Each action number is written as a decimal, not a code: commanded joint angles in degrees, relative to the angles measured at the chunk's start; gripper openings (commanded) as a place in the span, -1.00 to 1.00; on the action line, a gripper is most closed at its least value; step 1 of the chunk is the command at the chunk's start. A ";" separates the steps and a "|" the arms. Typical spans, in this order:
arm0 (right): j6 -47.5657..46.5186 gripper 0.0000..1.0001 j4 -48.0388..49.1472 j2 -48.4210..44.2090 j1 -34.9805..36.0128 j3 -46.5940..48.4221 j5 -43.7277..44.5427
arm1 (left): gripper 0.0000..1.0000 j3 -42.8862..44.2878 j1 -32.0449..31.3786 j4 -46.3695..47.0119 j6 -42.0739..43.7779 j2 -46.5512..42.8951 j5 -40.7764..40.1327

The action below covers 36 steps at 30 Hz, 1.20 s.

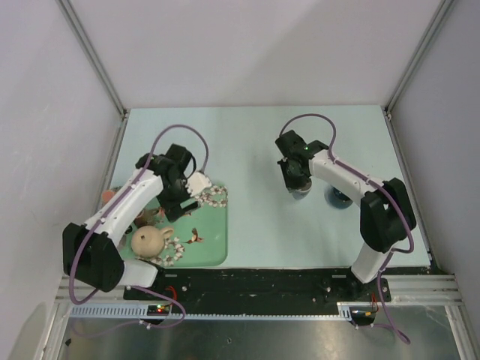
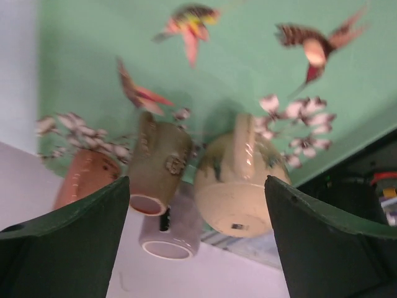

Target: Turn the mug right side up

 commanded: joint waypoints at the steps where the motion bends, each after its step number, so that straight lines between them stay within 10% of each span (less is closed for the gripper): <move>1: -1.44 -1.00 1.71 1.60 -1.04 2.46 -0.23 | 0.93 -7.21 0.15 -2.48 6.54 -4.19 -0.99; 8: -1.46 -1.00 2.53 6.20 -2.69 1.74 -1.71 | 0.96 -13.80 0.09 3.23 5.79 -4.43 2.14; 13: -0.61 -0.88 4.50 6.27 -3.52 0.70 -3.08 | 0.57 -18.23 0.10 7.93 6.91 -2.38 -0.62; 20: -0.31 -0.08 3.85 3.75 -3.43 0.54 -2.63 | 0.05 -21.16 0.15 12.63 8.31 0.61 -2.21; 25: -0.29 0.25 2.48 -0.97 -2.97 0.53 -1.57 | -0.88 -20.53 0.16 12.68 7.23 2.08 -0.77; 30: -0.48 0.87 1.28 -7.27 -1.81 1.15 -0.93 | -0.99 -14.35 0.15 10.73 3.00 1.91 0.27; 36: -1.75 0.99 3.88 -15.32 3.26 3.75 0.57 | -1.00 7.24 0.15 4.47 -5.56 0.62 11.70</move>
